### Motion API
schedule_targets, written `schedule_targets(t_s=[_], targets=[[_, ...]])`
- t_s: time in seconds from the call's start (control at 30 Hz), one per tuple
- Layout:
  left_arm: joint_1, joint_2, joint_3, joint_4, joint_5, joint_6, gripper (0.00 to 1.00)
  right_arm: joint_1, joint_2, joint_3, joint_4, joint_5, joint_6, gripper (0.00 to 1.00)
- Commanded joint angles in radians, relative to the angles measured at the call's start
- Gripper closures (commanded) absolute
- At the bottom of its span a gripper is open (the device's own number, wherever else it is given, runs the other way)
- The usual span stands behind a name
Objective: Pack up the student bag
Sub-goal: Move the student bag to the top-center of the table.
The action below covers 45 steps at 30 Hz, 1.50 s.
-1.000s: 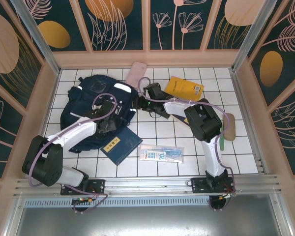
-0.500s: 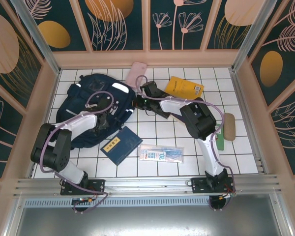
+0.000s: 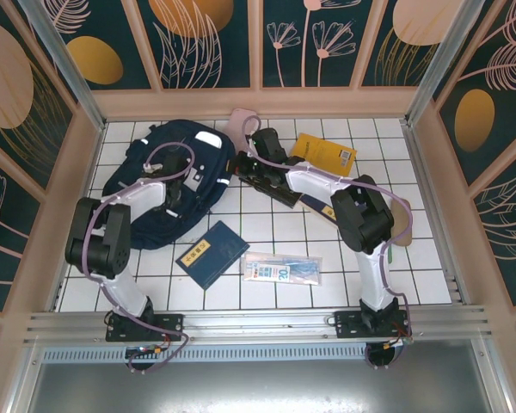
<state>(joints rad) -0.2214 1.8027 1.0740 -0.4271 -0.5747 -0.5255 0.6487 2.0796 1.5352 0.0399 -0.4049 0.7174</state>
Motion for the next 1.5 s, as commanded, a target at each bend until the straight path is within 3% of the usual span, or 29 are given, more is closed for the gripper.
schedule_targets(t_s=[0.0, 0.27, 0.63, 0.73, 0.87, 1.03, 1.2, 1.47], targets=[[0.018, 0.107, 0.042, 0.078, -0.017, 0.071, 0.65, -0.005, -0.070, 0.016, 0.027, -0.049, 0.026, 1.00], [0.035, 0.260, 0.226, 0.067, -0.075, 0.154, 0.65, -0.001, 0.020, 0.034, -0.010, -0.028, -0.008, 1.00], [0.040, 0.280, 0.355, 0.004, -0.097, 0.181, 0.63, -0.012, 0.212, 0.185, -0.064, 0.017, -0.027, 1.00], [0.040, 0.178, 0.314, -0.019, -0.022, 0.132, 0.58, -0.014, 0.224, 0.198, -0.069, 0.020, -0.024, 1.00], [0.029, -0.009, 0.183, -0.003, 0.177, 0.034, 0.48, -0.018, 0.222, 0.200, -0.062, 0.009, -0.018, 1.00], [-0.030, -0.183, 0.002, 0.056, 0.404, -0.150, 0.48, -0.017, 0.214, 0.187, -0.037, 0.001, -0.010, 1.00], [-0.153, -0.228, -0.089, 0.078, 0.435, -0.296, 0.50, -0.015, 0.216, 0.182, -0.026, 0.001, 0.002, 1.00], [-0.194, -0.138, -0.156, 0.147, 0.460, -0.381, 0.56, -0.011, 0.211, 0.161, -0.014, 0.002, 0.010, 1.00]])
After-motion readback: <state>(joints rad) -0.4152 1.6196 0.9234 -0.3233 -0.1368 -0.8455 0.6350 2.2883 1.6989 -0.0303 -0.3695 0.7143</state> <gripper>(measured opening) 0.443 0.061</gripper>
